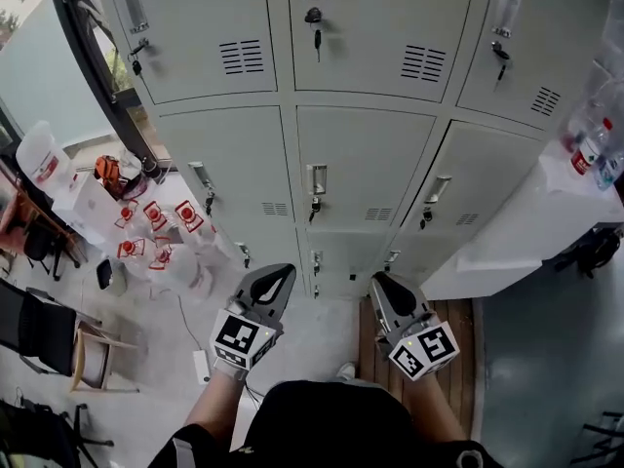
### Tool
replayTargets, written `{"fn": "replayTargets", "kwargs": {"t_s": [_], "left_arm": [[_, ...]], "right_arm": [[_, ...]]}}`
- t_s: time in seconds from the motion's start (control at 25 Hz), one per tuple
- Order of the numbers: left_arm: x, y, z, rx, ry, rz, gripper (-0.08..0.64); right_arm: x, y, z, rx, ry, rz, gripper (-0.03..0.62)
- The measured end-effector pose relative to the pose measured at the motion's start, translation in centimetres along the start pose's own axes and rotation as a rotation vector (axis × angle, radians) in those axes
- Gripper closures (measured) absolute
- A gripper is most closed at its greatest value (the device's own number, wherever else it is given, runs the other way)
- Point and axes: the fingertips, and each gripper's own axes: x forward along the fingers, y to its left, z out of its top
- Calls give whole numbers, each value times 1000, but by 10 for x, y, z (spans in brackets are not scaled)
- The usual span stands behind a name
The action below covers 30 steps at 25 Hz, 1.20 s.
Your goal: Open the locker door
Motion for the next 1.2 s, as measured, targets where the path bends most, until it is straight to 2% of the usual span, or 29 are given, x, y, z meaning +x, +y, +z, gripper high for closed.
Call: {"fn": "replayTargets", "kwargs": {"t_s": [0.16, 0.36, 0.56, 0.72, 0.92, 1.08, 1.2], "left_arm": [[37, 15, 44, 145, -17, 34, 535], [66, 39, 109, 377, -41, 98, 535], [80, 75, 178, 608, -70, 227, 534], [94, 97, 234, 781, -98, 298, 534], [109, 117, 288, 937, -131, 403, 532], [121, 121, 318, 1032, -157, 416, 501], [133, 127, 328, 1113, -130, 440, 468]], "right_arm": [[17, -26, 24, -12, -29, 44, 543], [37, -39, 45, -14, -49, 51, 543], [52, -39, 62, -31, -67, 37, 543], [60, -31, 73, -42, -95, 18, 543], [63, -25, 67, -30, -93, -13, 542], [68, -24, 65, -32, -95, -38, 543], [69, -24, 67, -32, -107, -58, 541]]}}
